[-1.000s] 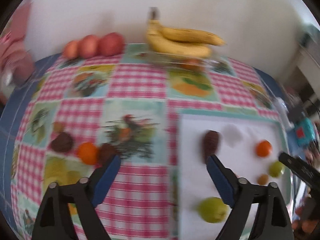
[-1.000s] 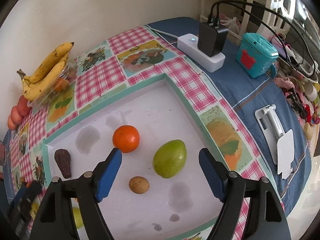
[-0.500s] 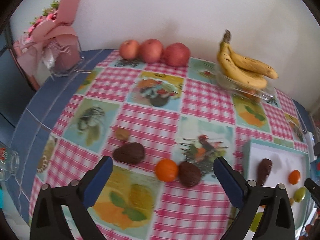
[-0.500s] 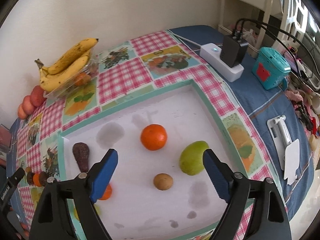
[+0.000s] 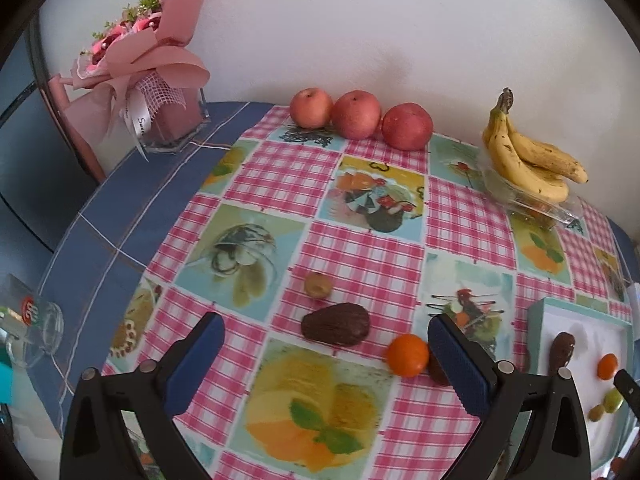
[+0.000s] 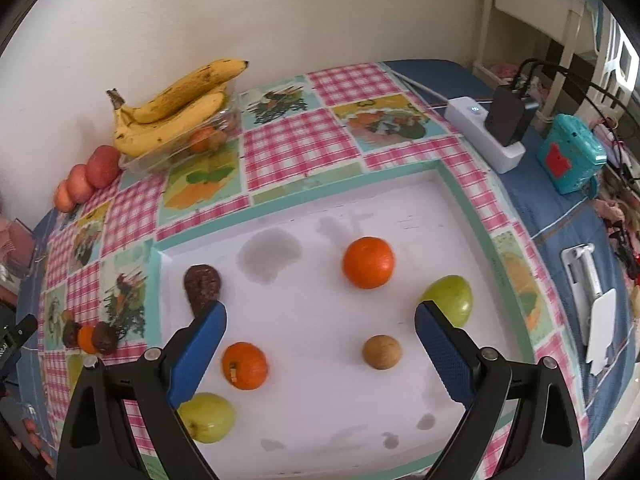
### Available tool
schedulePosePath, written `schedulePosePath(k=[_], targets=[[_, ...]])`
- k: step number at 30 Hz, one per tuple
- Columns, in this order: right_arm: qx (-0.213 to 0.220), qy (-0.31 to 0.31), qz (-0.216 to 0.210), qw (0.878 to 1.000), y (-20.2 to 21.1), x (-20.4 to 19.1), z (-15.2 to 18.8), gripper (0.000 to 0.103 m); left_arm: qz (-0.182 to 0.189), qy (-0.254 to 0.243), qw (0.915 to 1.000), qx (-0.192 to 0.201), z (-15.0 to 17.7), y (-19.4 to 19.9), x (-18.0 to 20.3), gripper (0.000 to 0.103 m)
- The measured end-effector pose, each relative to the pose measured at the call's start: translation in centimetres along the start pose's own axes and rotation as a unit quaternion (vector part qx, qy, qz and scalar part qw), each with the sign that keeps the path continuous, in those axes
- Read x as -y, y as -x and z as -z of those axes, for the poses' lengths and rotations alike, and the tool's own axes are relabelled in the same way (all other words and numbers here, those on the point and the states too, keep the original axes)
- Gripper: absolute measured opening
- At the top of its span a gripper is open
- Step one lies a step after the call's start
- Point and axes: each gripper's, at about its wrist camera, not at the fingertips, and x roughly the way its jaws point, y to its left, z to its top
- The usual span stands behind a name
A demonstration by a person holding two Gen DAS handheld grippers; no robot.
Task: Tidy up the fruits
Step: 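Move both open tools back over the fruits on the cloth, then grasp the brown avocado with left tool while right tool grasps the dark round fruit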
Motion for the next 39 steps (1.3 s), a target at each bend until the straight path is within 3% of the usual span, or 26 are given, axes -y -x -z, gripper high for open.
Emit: schedulePosePath(k=[3,9,21,31,33,37,39], targets=[[-0.002,0.007,-0.017,1.0,0.0,-1.0,0.2,0.095,0.009,0.005,0.9999,-0.008,-0.1,-0.2,-0.9,0.103],[-0.001,0.049,-0.008,0.999,0.1,-3.7,0.6,0.095,0.007,-0.004,0.9999,-0.009,-0.5,0.0,-2.4,0.103],[0.026,0.09,-0.064,0.994,1.9,-9.7,0.7,0.095,0.011,0.031,0.9994,-0.008,-1.3,0.2,-6.2,0.103],[-0.003,0.136,-0.089,0.987,0.6,-16.2,1.8,0.095,0.051,0.066,0.9956,-0.044,-1.0,-2.8,-7.5,0.103],[-0.011,0.145,-0.091,0.985,-0.1,-17.4,2.0,0.094,0.057,0.067,0.9946,-0.055,-0.8,-3.6,-7.3,0.102],[-0.029,0.159,-0.096,0.982,-1.5,-19.4,2.5,0.076,0.074,0.074,0.9916,-0.076,-0.5,-5.3,-6.8,0.102],[-0.043,0.161,-0.101,0.981,-2.4,-20.1,2.8,0.076,0.083,0.077,0.99,-0.084,-0.4,-5.9,-6.4,0.101]])
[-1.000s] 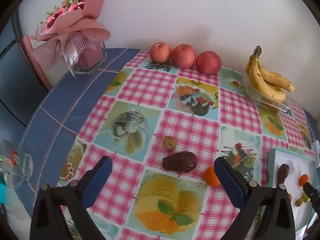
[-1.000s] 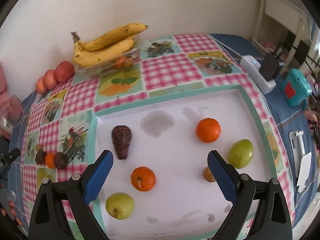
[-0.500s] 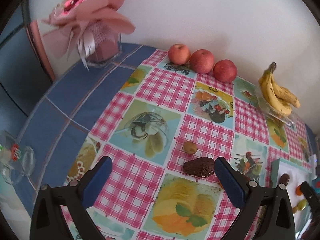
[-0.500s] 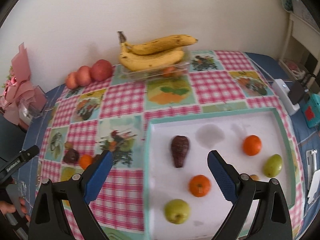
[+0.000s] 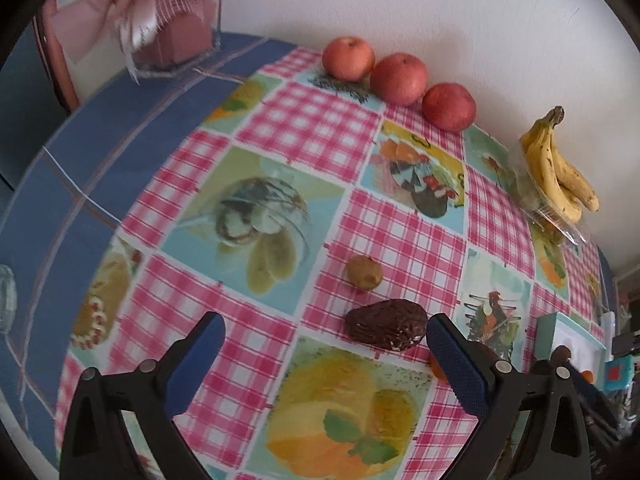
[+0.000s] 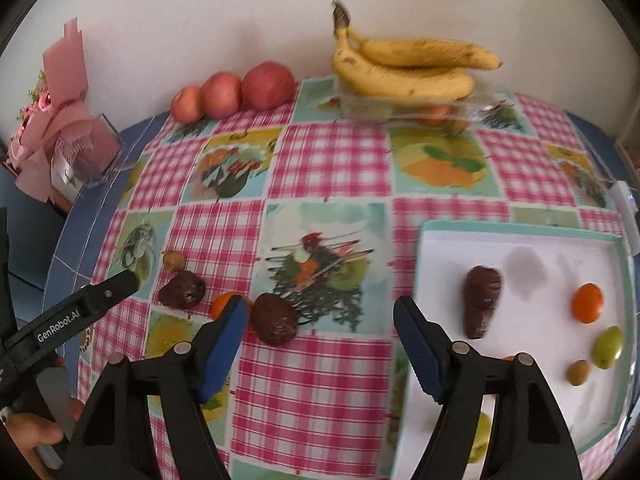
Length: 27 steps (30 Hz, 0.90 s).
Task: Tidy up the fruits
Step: 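Grasp the brown avocado with left tool while right tool grasps the dark round fruit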
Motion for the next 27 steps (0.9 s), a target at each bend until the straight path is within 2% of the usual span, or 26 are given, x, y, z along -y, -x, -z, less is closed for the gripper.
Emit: schedulePosePath(k=[2,7,16,18,20,24,26,27], targets=[[-0.009,0.003,-0.003,1.0,-0.7,-0.3,0.1,0.073,0.005,0.003,1.0,-0.006,0.0,-0.5,0.1,0.101],[-0.029,0.001,-0.009,1.0,-2.4,-0.6,0.3,0.072,0.014,0.008,0.9997,-0.018,-0.1,-1.4,0.5,0.101],[-0.04,0.021,-0.022,0.999,-3.3,-1.9,0.5,0.067,0.033,0.018,0.9986,-0.038,0.1,-3.0,0.8,0.098],[-0.043,0.024,-0.022,0.999,-3.5,-2.0,0.6,0.063,0.036,0.017,0.9984,-0.039,0.2,-3.1,0.9,0.097],[-0.047,0.027,-0.025,0.998,-3.9,-2.2,0.7,0.06,0.039,0.014,0.9984,-0.04,0.2,-3.1,1.1,0.093],[-0.052,0.024,-0.031,0.998,-4.2,-2.2,0.9,0.057,0.054,0.012,0.9974,-0.047,0.3,-3.3,1.7,0.091],[-0.054,0.023,-0.035,0.998,-4.3,-2.3,1.0,0.052,0.06,0.011,0.9969,-0.049,0.3,-3.4,1.9,0.081],[-0.054,0.023,-0.036,0.998,-4.4,-2.3,1.0,0.051,0.061,0.011,0.9968,-0.05,0.4,-3.5,2.0,0.08]])
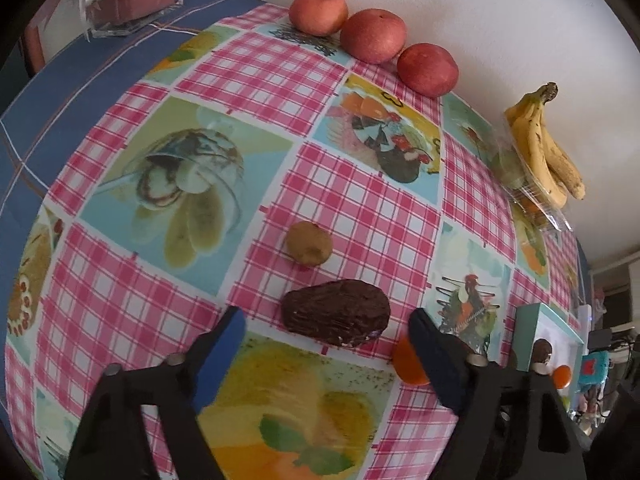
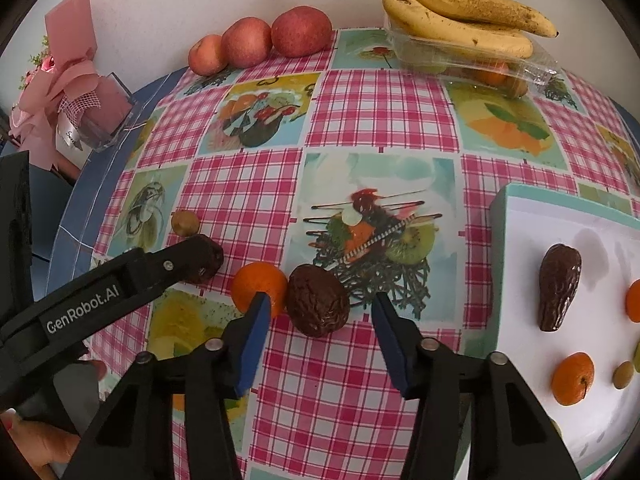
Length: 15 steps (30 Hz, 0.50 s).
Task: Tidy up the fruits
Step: 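Grasp the brown avocado with left tool while right tool grasps the dark round fruit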
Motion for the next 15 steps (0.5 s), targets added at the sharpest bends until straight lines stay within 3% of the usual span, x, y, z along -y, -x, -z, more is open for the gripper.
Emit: schedulePosePath(k=[6,11,15], targets=[[-0.003,-0.005,-0.008,1.0,-0.07,0.12,0.02,0.041,0.018,0.006,0.9998,-0.003,-0.02,-0.02,-0.18,0.059],[-0.003,-0.012,-0.013,1.0,-0.02,0.29,0.12,0.032,0.017,0.001,0.9999,-0.004,0.14,0.15,-0.11,0.058],[-0.001,-0.02,-0.013,1.0,0.22,0.69,0.22,0.032,0.014,0.003,0.9999,-0.003,0.08,0.17,-0.16,0.058]])
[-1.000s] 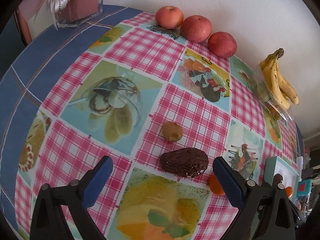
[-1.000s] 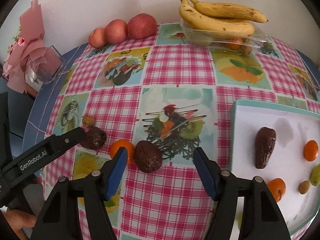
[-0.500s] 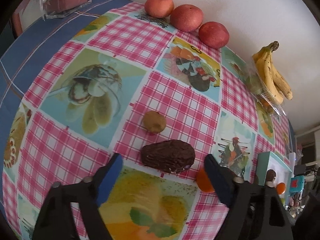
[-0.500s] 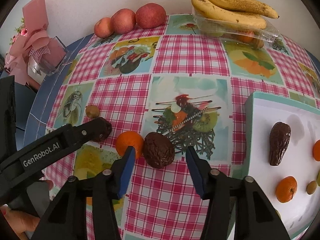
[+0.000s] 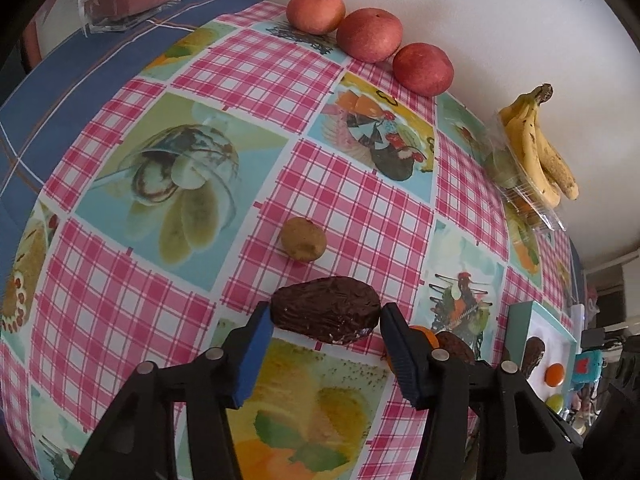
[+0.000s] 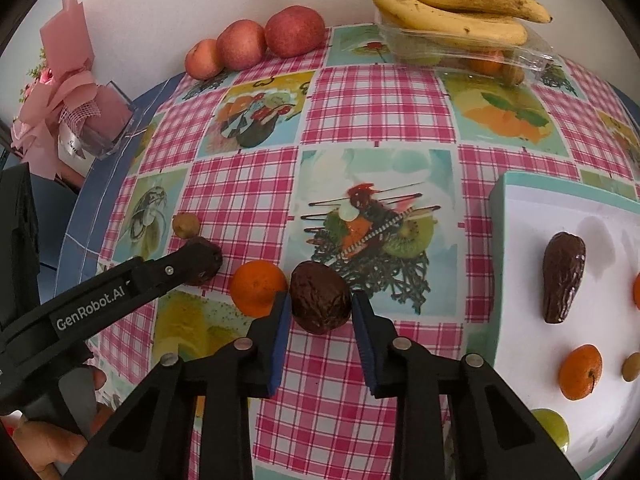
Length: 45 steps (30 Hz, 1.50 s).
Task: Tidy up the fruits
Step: 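Grasp the brown avocado with left tool while right tool grasps the dark round fruit, then lift the avocado in left tool and dark fruit in right tool off the cloth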
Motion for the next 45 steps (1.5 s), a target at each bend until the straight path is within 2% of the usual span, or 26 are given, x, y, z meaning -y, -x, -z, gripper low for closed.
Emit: schedulePosePath(k=[9,13,15,16,20,24,25,28,35,45], targets=[[0.002,-0.016,0.011,1.0,0.4,1.3,0.0,0.032,-0.01,-0.001,0.9999,0.011,-0.1,1.0,-0.2,0.058],[0.012,-0.021,-0.002,1.0,1.5,1.4,-0.2,0.031,-0.017,-0.004,0.9996,0.024,-0.2,2.0,0.0,0.058],[0.018,-0.018,-0.005,1.0,2.1,1.3,-0.3,0.026,-0.019,-0.005,0.9993,0.031,-0.3,2.5,0.0,0.058],[0.022,-0.016,-0.006,1.0,2.6,1.2,-0.3,0.015,-0.021,-0.006,0.9991,0.035,-0.3,2.8,0.0,0.058],[0.026,-0.015,-0.006,1.0,3.2,1.3,-0.4,0.015,-0.028,-0.008,0.9987,0.042,-0.3,3.3,0.2,0.058],[-0.001,-0.019,-0.001,1.0,1.9,1.7,0.0,0.015,-0.031,-0.006,0.9986,0.043,-0.4,3.5,0.2,0.058],[-0.006,-0.018,0.002,1.0,1.7,1.8,0.1,0.017,-0.031,-0.005,0.9986,0.043,-0.4,3.5,0.2,0.058],[-0.012,-0.014,0.005,1.0,1.7,1.9,0.2,0.036,-0.033,-0.001,0.9986,0.041,-0.4,3.4,0.2,0.058],[-0.027,-0.014,0.011,0.999,0.9,2.3,0.7,0.037,-0.032,0.001,0.9987,0.041,-0.4,3.4,0.2,0.058],[-0.034,-0.038,-0.015,0.999,0.3,3.1,0.8,0.037,-0.033,0.001,0.9987,0.038,-0.3,3.2,0.2,0.058]])
